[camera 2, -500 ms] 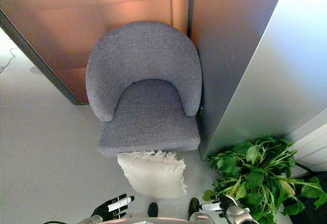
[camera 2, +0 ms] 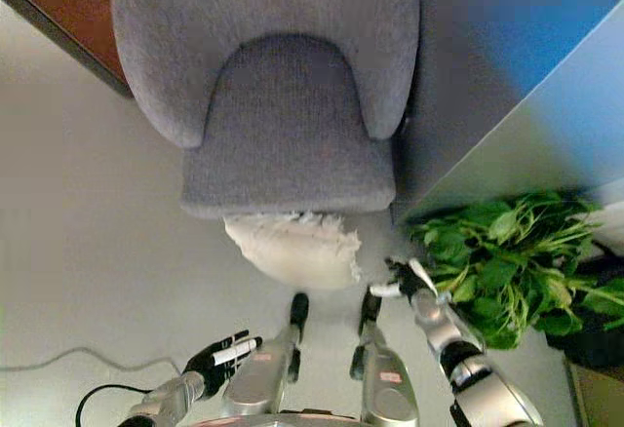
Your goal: Pick up the pillow and put it on the sofa.
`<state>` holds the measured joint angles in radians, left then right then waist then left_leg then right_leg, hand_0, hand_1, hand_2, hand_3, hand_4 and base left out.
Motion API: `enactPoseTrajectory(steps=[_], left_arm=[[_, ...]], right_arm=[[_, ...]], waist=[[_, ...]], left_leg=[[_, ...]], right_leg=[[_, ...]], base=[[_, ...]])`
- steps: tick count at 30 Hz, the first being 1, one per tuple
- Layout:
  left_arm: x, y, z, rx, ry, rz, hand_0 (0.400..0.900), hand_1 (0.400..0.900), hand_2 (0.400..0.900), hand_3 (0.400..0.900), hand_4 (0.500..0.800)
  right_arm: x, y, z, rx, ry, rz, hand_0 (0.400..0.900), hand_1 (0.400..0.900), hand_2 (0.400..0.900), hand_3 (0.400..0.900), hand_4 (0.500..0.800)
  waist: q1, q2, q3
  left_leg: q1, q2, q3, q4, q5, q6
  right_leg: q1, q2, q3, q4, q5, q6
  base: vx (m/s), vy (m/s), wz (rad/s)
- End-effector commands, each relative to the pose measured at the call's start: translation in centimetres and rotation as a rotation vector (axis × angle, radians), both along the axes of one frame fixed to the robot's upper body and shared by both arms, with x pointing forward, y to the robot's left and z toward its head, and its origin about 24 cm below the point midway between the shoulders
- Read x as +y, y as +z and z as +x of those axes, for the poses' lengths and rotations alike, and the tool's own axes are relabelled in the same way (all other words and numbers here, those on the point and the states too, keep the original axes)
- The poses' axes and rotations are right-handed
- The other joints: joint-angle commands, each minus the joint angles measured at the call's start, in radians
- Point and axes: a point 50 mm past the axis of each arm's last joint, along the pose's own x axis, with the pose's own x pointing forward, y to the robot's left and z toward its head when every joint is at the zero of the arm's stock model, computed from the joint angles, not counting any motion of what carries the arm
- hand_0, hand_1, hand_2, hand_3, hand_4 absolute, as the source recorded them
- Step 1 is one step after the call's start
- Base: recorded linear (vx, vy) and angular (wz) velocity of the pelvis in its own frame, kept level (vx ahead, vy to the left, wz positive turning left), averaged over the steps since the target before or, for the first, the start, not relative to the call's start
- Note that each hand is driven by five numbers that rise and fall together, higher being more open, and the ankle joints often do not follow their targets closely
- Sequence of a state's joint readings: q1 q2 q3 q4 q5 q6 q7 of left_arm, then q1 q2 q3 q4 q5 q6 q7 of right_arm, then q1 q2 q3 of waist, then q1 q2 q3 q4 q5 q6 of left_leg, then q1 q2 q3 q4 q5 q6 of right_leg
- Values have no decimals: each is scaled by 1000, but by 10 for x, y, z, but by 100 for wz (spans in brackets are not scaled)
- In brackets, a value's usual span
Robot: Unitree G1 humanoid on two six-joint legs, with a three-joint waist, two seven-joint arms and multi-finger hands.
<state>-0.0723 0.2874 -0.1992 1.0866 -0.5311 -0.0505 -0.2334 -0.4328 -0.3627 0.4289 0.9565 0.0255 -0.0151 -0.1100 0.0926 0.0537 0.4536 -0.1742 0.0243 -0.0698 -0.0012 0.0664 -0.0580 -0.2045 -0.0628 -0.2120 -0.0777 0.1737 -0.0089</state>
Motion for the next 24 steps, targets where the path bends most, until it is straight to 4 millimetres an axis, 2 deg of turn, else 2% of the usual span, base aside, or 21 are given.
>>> enactPoseTrajectory(steps=[1, 3, 14, 24], left_arm=[[21, 10, 7, -61, -5, 30, 900, 900, 900, 900, 800], [17, 13, 12, -95, -11, 5, 900, 900, 900, 900, 800], [-8, 23, 27, -255, -41, -82, 900, 900, 900, 900, 800], [-30, 35, 42, -361, -64, -133, 900, 900, 900, 900, 800]], right_arm=[[5, 37, 26, -169, 41, -32, 900, 900, 900, 900, 800], [9, 56, 39, -238, 47, -32, 900, 900, 900, 900, 800], [8, 119, 72, -433, 105, -62, 900, 900, 900, 900, 800], [16, 155, 86, -514, 166, -119, 900, 900, 900, 900, 800]], waist=[[32, -14, 33], [30, -13, 66], [35, 15, 66], [45, 60, 66]], left_leg=[[-84, -58, 47, -20, 12, 63], [-132, -60, 46, -7, 25, 62], [-414, -67, 56, 16, 77, 49], [-619, -62, 59, 47, 104, 35]], right_leg=[[-79, 14, 29, 204, -173, 47], [-130, 15, 31, 225, -165, 45], [-418, -7, 29, 262, -106, 61], [-621, -20, 45, 291, -88, 69]], base=[[0, 0, 0], [0, 0, 0], [-13, 30, -1], [-26, 40, 4]])
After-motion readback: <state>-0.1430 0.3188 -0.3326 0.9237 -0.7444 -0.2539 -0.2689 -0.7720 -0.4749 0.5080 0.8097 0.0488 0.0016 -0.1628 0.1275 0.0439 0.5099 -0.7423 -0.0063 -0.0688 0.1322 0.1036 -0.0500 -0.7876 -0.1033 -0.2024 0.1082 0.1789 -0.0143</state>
